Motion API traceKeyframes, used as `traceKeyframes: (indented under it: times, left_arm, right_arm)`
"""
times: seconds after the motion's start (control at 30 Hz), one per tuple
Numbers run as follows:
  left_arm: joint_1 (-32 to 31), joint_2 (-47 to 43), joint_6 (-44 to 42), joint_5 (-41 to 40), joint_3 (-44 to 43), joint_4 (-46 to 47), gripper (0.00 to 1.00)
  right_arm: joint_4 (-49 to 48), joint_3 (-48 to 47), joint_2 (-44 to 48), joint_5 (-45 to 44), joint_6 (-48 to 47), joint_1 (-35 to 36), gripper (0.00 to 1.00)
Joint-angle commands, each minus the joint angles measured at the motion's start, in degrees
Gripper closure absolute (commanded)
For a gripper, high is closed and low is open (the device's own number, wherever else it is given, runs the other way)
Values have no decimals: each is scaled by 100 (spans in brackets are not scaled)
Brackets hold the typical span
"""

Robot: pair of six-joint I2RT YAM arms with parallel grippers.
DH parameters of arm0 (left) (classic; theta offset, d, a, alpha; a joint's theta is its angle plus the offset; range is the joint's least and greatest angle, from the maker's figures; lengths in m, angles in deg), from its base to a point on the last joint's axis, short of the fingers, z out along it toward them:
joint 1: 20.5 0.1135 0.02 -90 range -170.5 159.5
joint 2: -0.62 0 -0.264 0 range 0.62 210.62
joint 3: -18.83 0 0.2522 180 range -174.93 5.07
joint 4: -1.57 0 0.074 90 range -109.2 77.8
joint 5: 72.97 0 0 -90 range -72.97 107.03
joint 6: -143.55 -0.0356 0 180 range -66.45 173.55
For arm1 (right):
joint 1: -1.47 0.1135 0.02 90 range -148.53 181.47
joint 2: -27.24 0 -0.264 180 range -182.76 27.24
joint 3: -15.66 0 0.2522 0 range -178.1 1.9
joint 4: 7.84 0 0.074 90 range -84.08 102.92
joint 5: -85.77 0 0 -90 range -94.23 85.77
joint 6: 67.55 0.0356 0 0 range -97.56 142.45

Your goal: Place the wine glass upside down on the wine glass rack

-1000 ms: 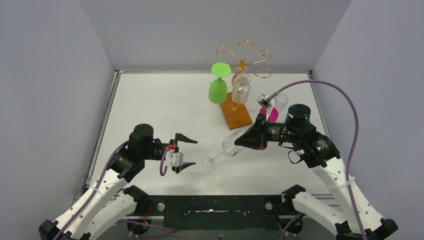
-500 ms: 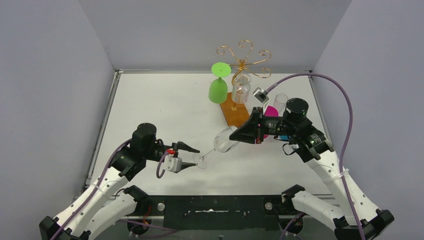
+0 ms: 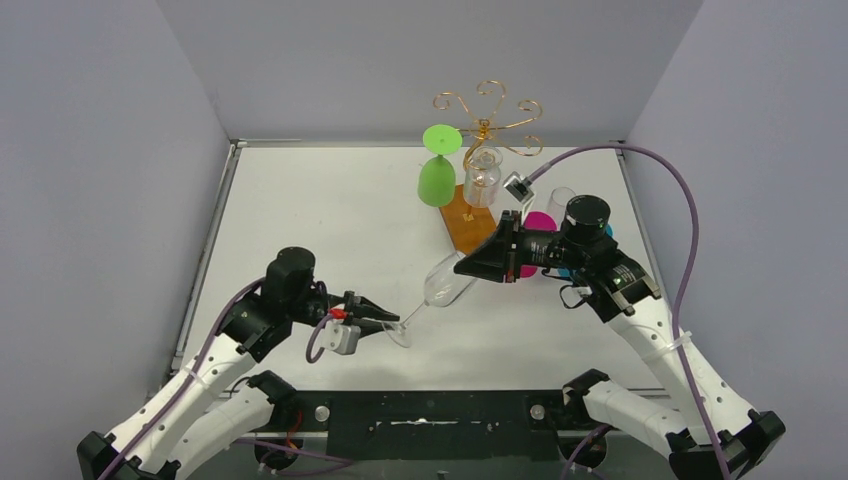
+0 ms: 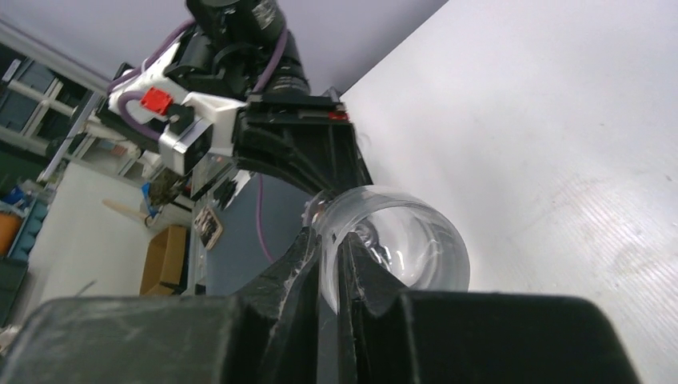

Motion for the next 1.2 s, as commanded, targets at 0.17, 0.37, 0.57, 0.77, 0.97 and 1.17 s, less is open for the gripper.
traceKeyframes:
  times: [0.17,0.37,0.57,0.77,0.97,1.17]
  left_arm:
    - [8,-60,245,254,-311,-104,100]
    - [10,37,729,222,-329,98,100]
    - [13,-21,1708,-136,-197,628,100]
    - [18,-139,2792,-865,41,1448,100]
    - [16,-631,3808,-1099,627,2599,100]
    - [16,-771,5131,-1796,786,3322,100]
  right_arm:
    - [-250,352,591,-1188,-105,62,76]
    - [67,453,870,-2100,-96,56,49]
    - [181,676,1195,-2670,-310,58,41]
    - [302,765,1294,-2930,-265,84,41]
    - [179,760,1416,-3163,-437,327,42]
    - [91,781,1355,-3650,-796,970,43]
